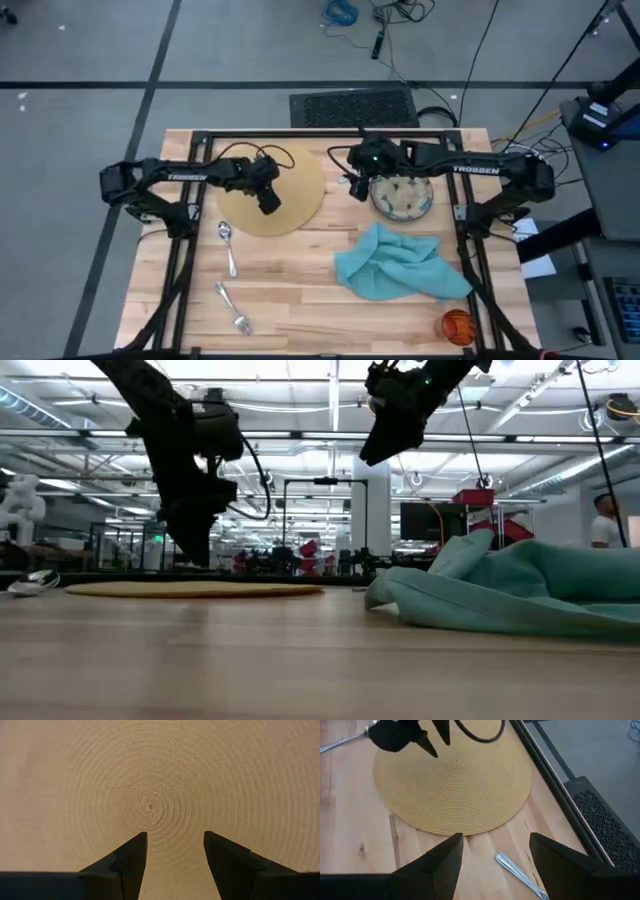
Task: Set table place
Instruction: Move the brown mat to the center of the table
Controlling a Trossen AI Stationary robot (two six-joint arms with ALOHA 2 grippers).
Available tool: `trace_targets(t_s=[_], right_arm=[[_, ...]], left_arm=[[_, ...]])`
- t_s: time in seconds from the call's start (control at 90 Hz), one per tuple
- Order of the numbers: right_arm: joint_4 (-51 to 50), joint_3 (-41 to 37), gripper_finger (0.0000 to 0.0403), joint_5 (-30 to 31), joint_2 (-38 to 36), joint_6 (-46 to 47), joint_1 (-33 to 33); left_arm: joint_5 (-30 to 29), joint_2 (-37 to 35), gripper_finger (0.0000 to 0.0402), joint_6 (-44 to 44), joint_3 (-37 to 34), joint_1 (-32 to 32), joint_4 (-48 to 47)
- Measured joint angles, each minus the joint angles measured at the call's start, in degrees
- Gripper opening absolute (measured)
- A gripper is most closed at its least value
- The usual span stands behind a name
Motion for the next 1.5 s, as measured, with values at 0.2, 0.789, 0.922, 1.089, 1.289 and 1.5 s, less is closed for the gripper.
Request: trace_targets(t_s=[0.2,0.789,0.922,1.089,1.289,1.5], right_arm=[[-0.2,0.0,0.0224,-1.2,0.0,0.0,0.0],[-1.2,0.0,0.0224,-1.2,0.0,-0.6,0.0],[-0.8,0.0,0.0224,-1.2,0.0,-0.6,0.0],[-0.9,0.0,0.0224,-1.2,0.0,-0.4,0.0],[-0.8,0.0,0.0224,-1.2,0.0,-0.4,0.0],[-0.8,0.0,0.0224,-1.1,0.0,-0.4,0.0]], left_arm=[[1.6,3.7,0.0183,0.0,0.0,1.0,1.1],[1.9,0.9,0.0183,-0.1,0.5,-22.5,5.1],[-2.7,4.6,0.0183,-0.2,0.4,-26.7,5.2],[-5.0,7.1,0.0183,-0.3,0.4,-28.4,5.6],[-6.8,8.8,0.0183,-0.2,0.5,-29.2,6.0],[-9.5,9.9,0.0180,-0.3,0.6,-29.3,6.0]])
